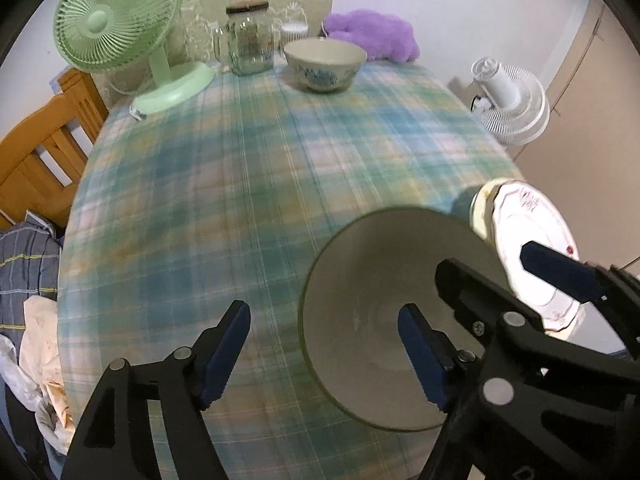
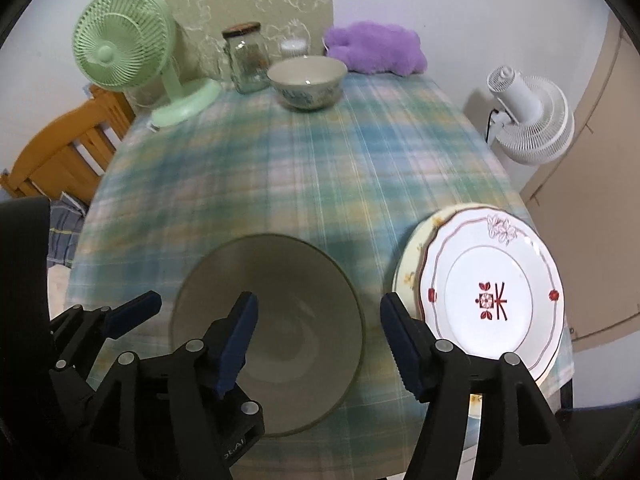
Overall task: Organize plates and bowls
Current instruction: 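Lower the cream bowl onto the cloth beside the plates and open both grippers, then move both grippers to the patterned cream bowl in front of the jar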
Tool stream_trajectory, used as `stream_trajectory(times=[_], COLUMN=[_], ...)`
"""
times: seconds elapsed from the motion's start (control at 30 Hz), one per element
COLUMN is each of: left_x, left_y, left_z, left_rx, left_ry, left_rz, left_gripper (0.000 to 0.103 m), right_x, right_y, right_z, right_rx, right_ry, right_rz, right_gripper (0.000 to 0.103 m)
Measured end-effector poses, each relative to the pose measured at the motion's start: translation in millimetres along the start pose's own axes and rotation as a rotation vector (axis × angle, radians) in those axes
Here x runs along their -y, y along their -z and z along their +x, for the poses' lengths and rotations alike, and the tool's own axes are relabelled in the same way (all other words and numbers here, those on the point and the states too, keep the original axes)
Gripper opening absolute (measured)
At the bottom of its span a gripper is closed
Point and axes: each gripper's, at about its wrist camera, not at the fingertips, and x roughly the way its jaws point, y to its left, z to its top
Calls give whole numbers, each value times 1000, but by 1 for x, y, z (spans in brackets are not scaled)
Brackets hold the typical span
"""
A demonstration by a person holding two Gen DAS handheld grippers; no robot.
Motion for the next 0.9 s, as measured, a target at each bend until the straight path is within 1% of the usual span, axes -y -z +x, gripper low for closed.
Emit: stream_trajectory(times=[0.17,0.27,0.47,0.6,0.67,0.77,0.9], left_x=[2,4,12,21,27,33,41], left_y=[-11,-18,-36,-51,-62,-75,-94], left_z=[-20,-26,-27,-24,-22,-19,-13], left_rx=[59,87,113,138,140,151,157], left_ry=[-4,-12,-49,-91,-127,-139,-177], left_rz=[-3,-8,-36,-49,-72,-107,-147], left_gripper=[81,81,81,81,81,81,81], right_x=[2,3,12,24,32,41,53], right_y=[-9,-15,-33,-52,-63,-81,-104], right_z=[-10,-18,-20,-17,-14,-12,-3], right_rx=[10,36,63,91,87,94,92], right_ry=[-26,-19,-47,-53,-52,-55,-78], right_rz=[38,37,28,4,-11,-41,-91], right_gripper=[68,69,69,69,69,69,69])
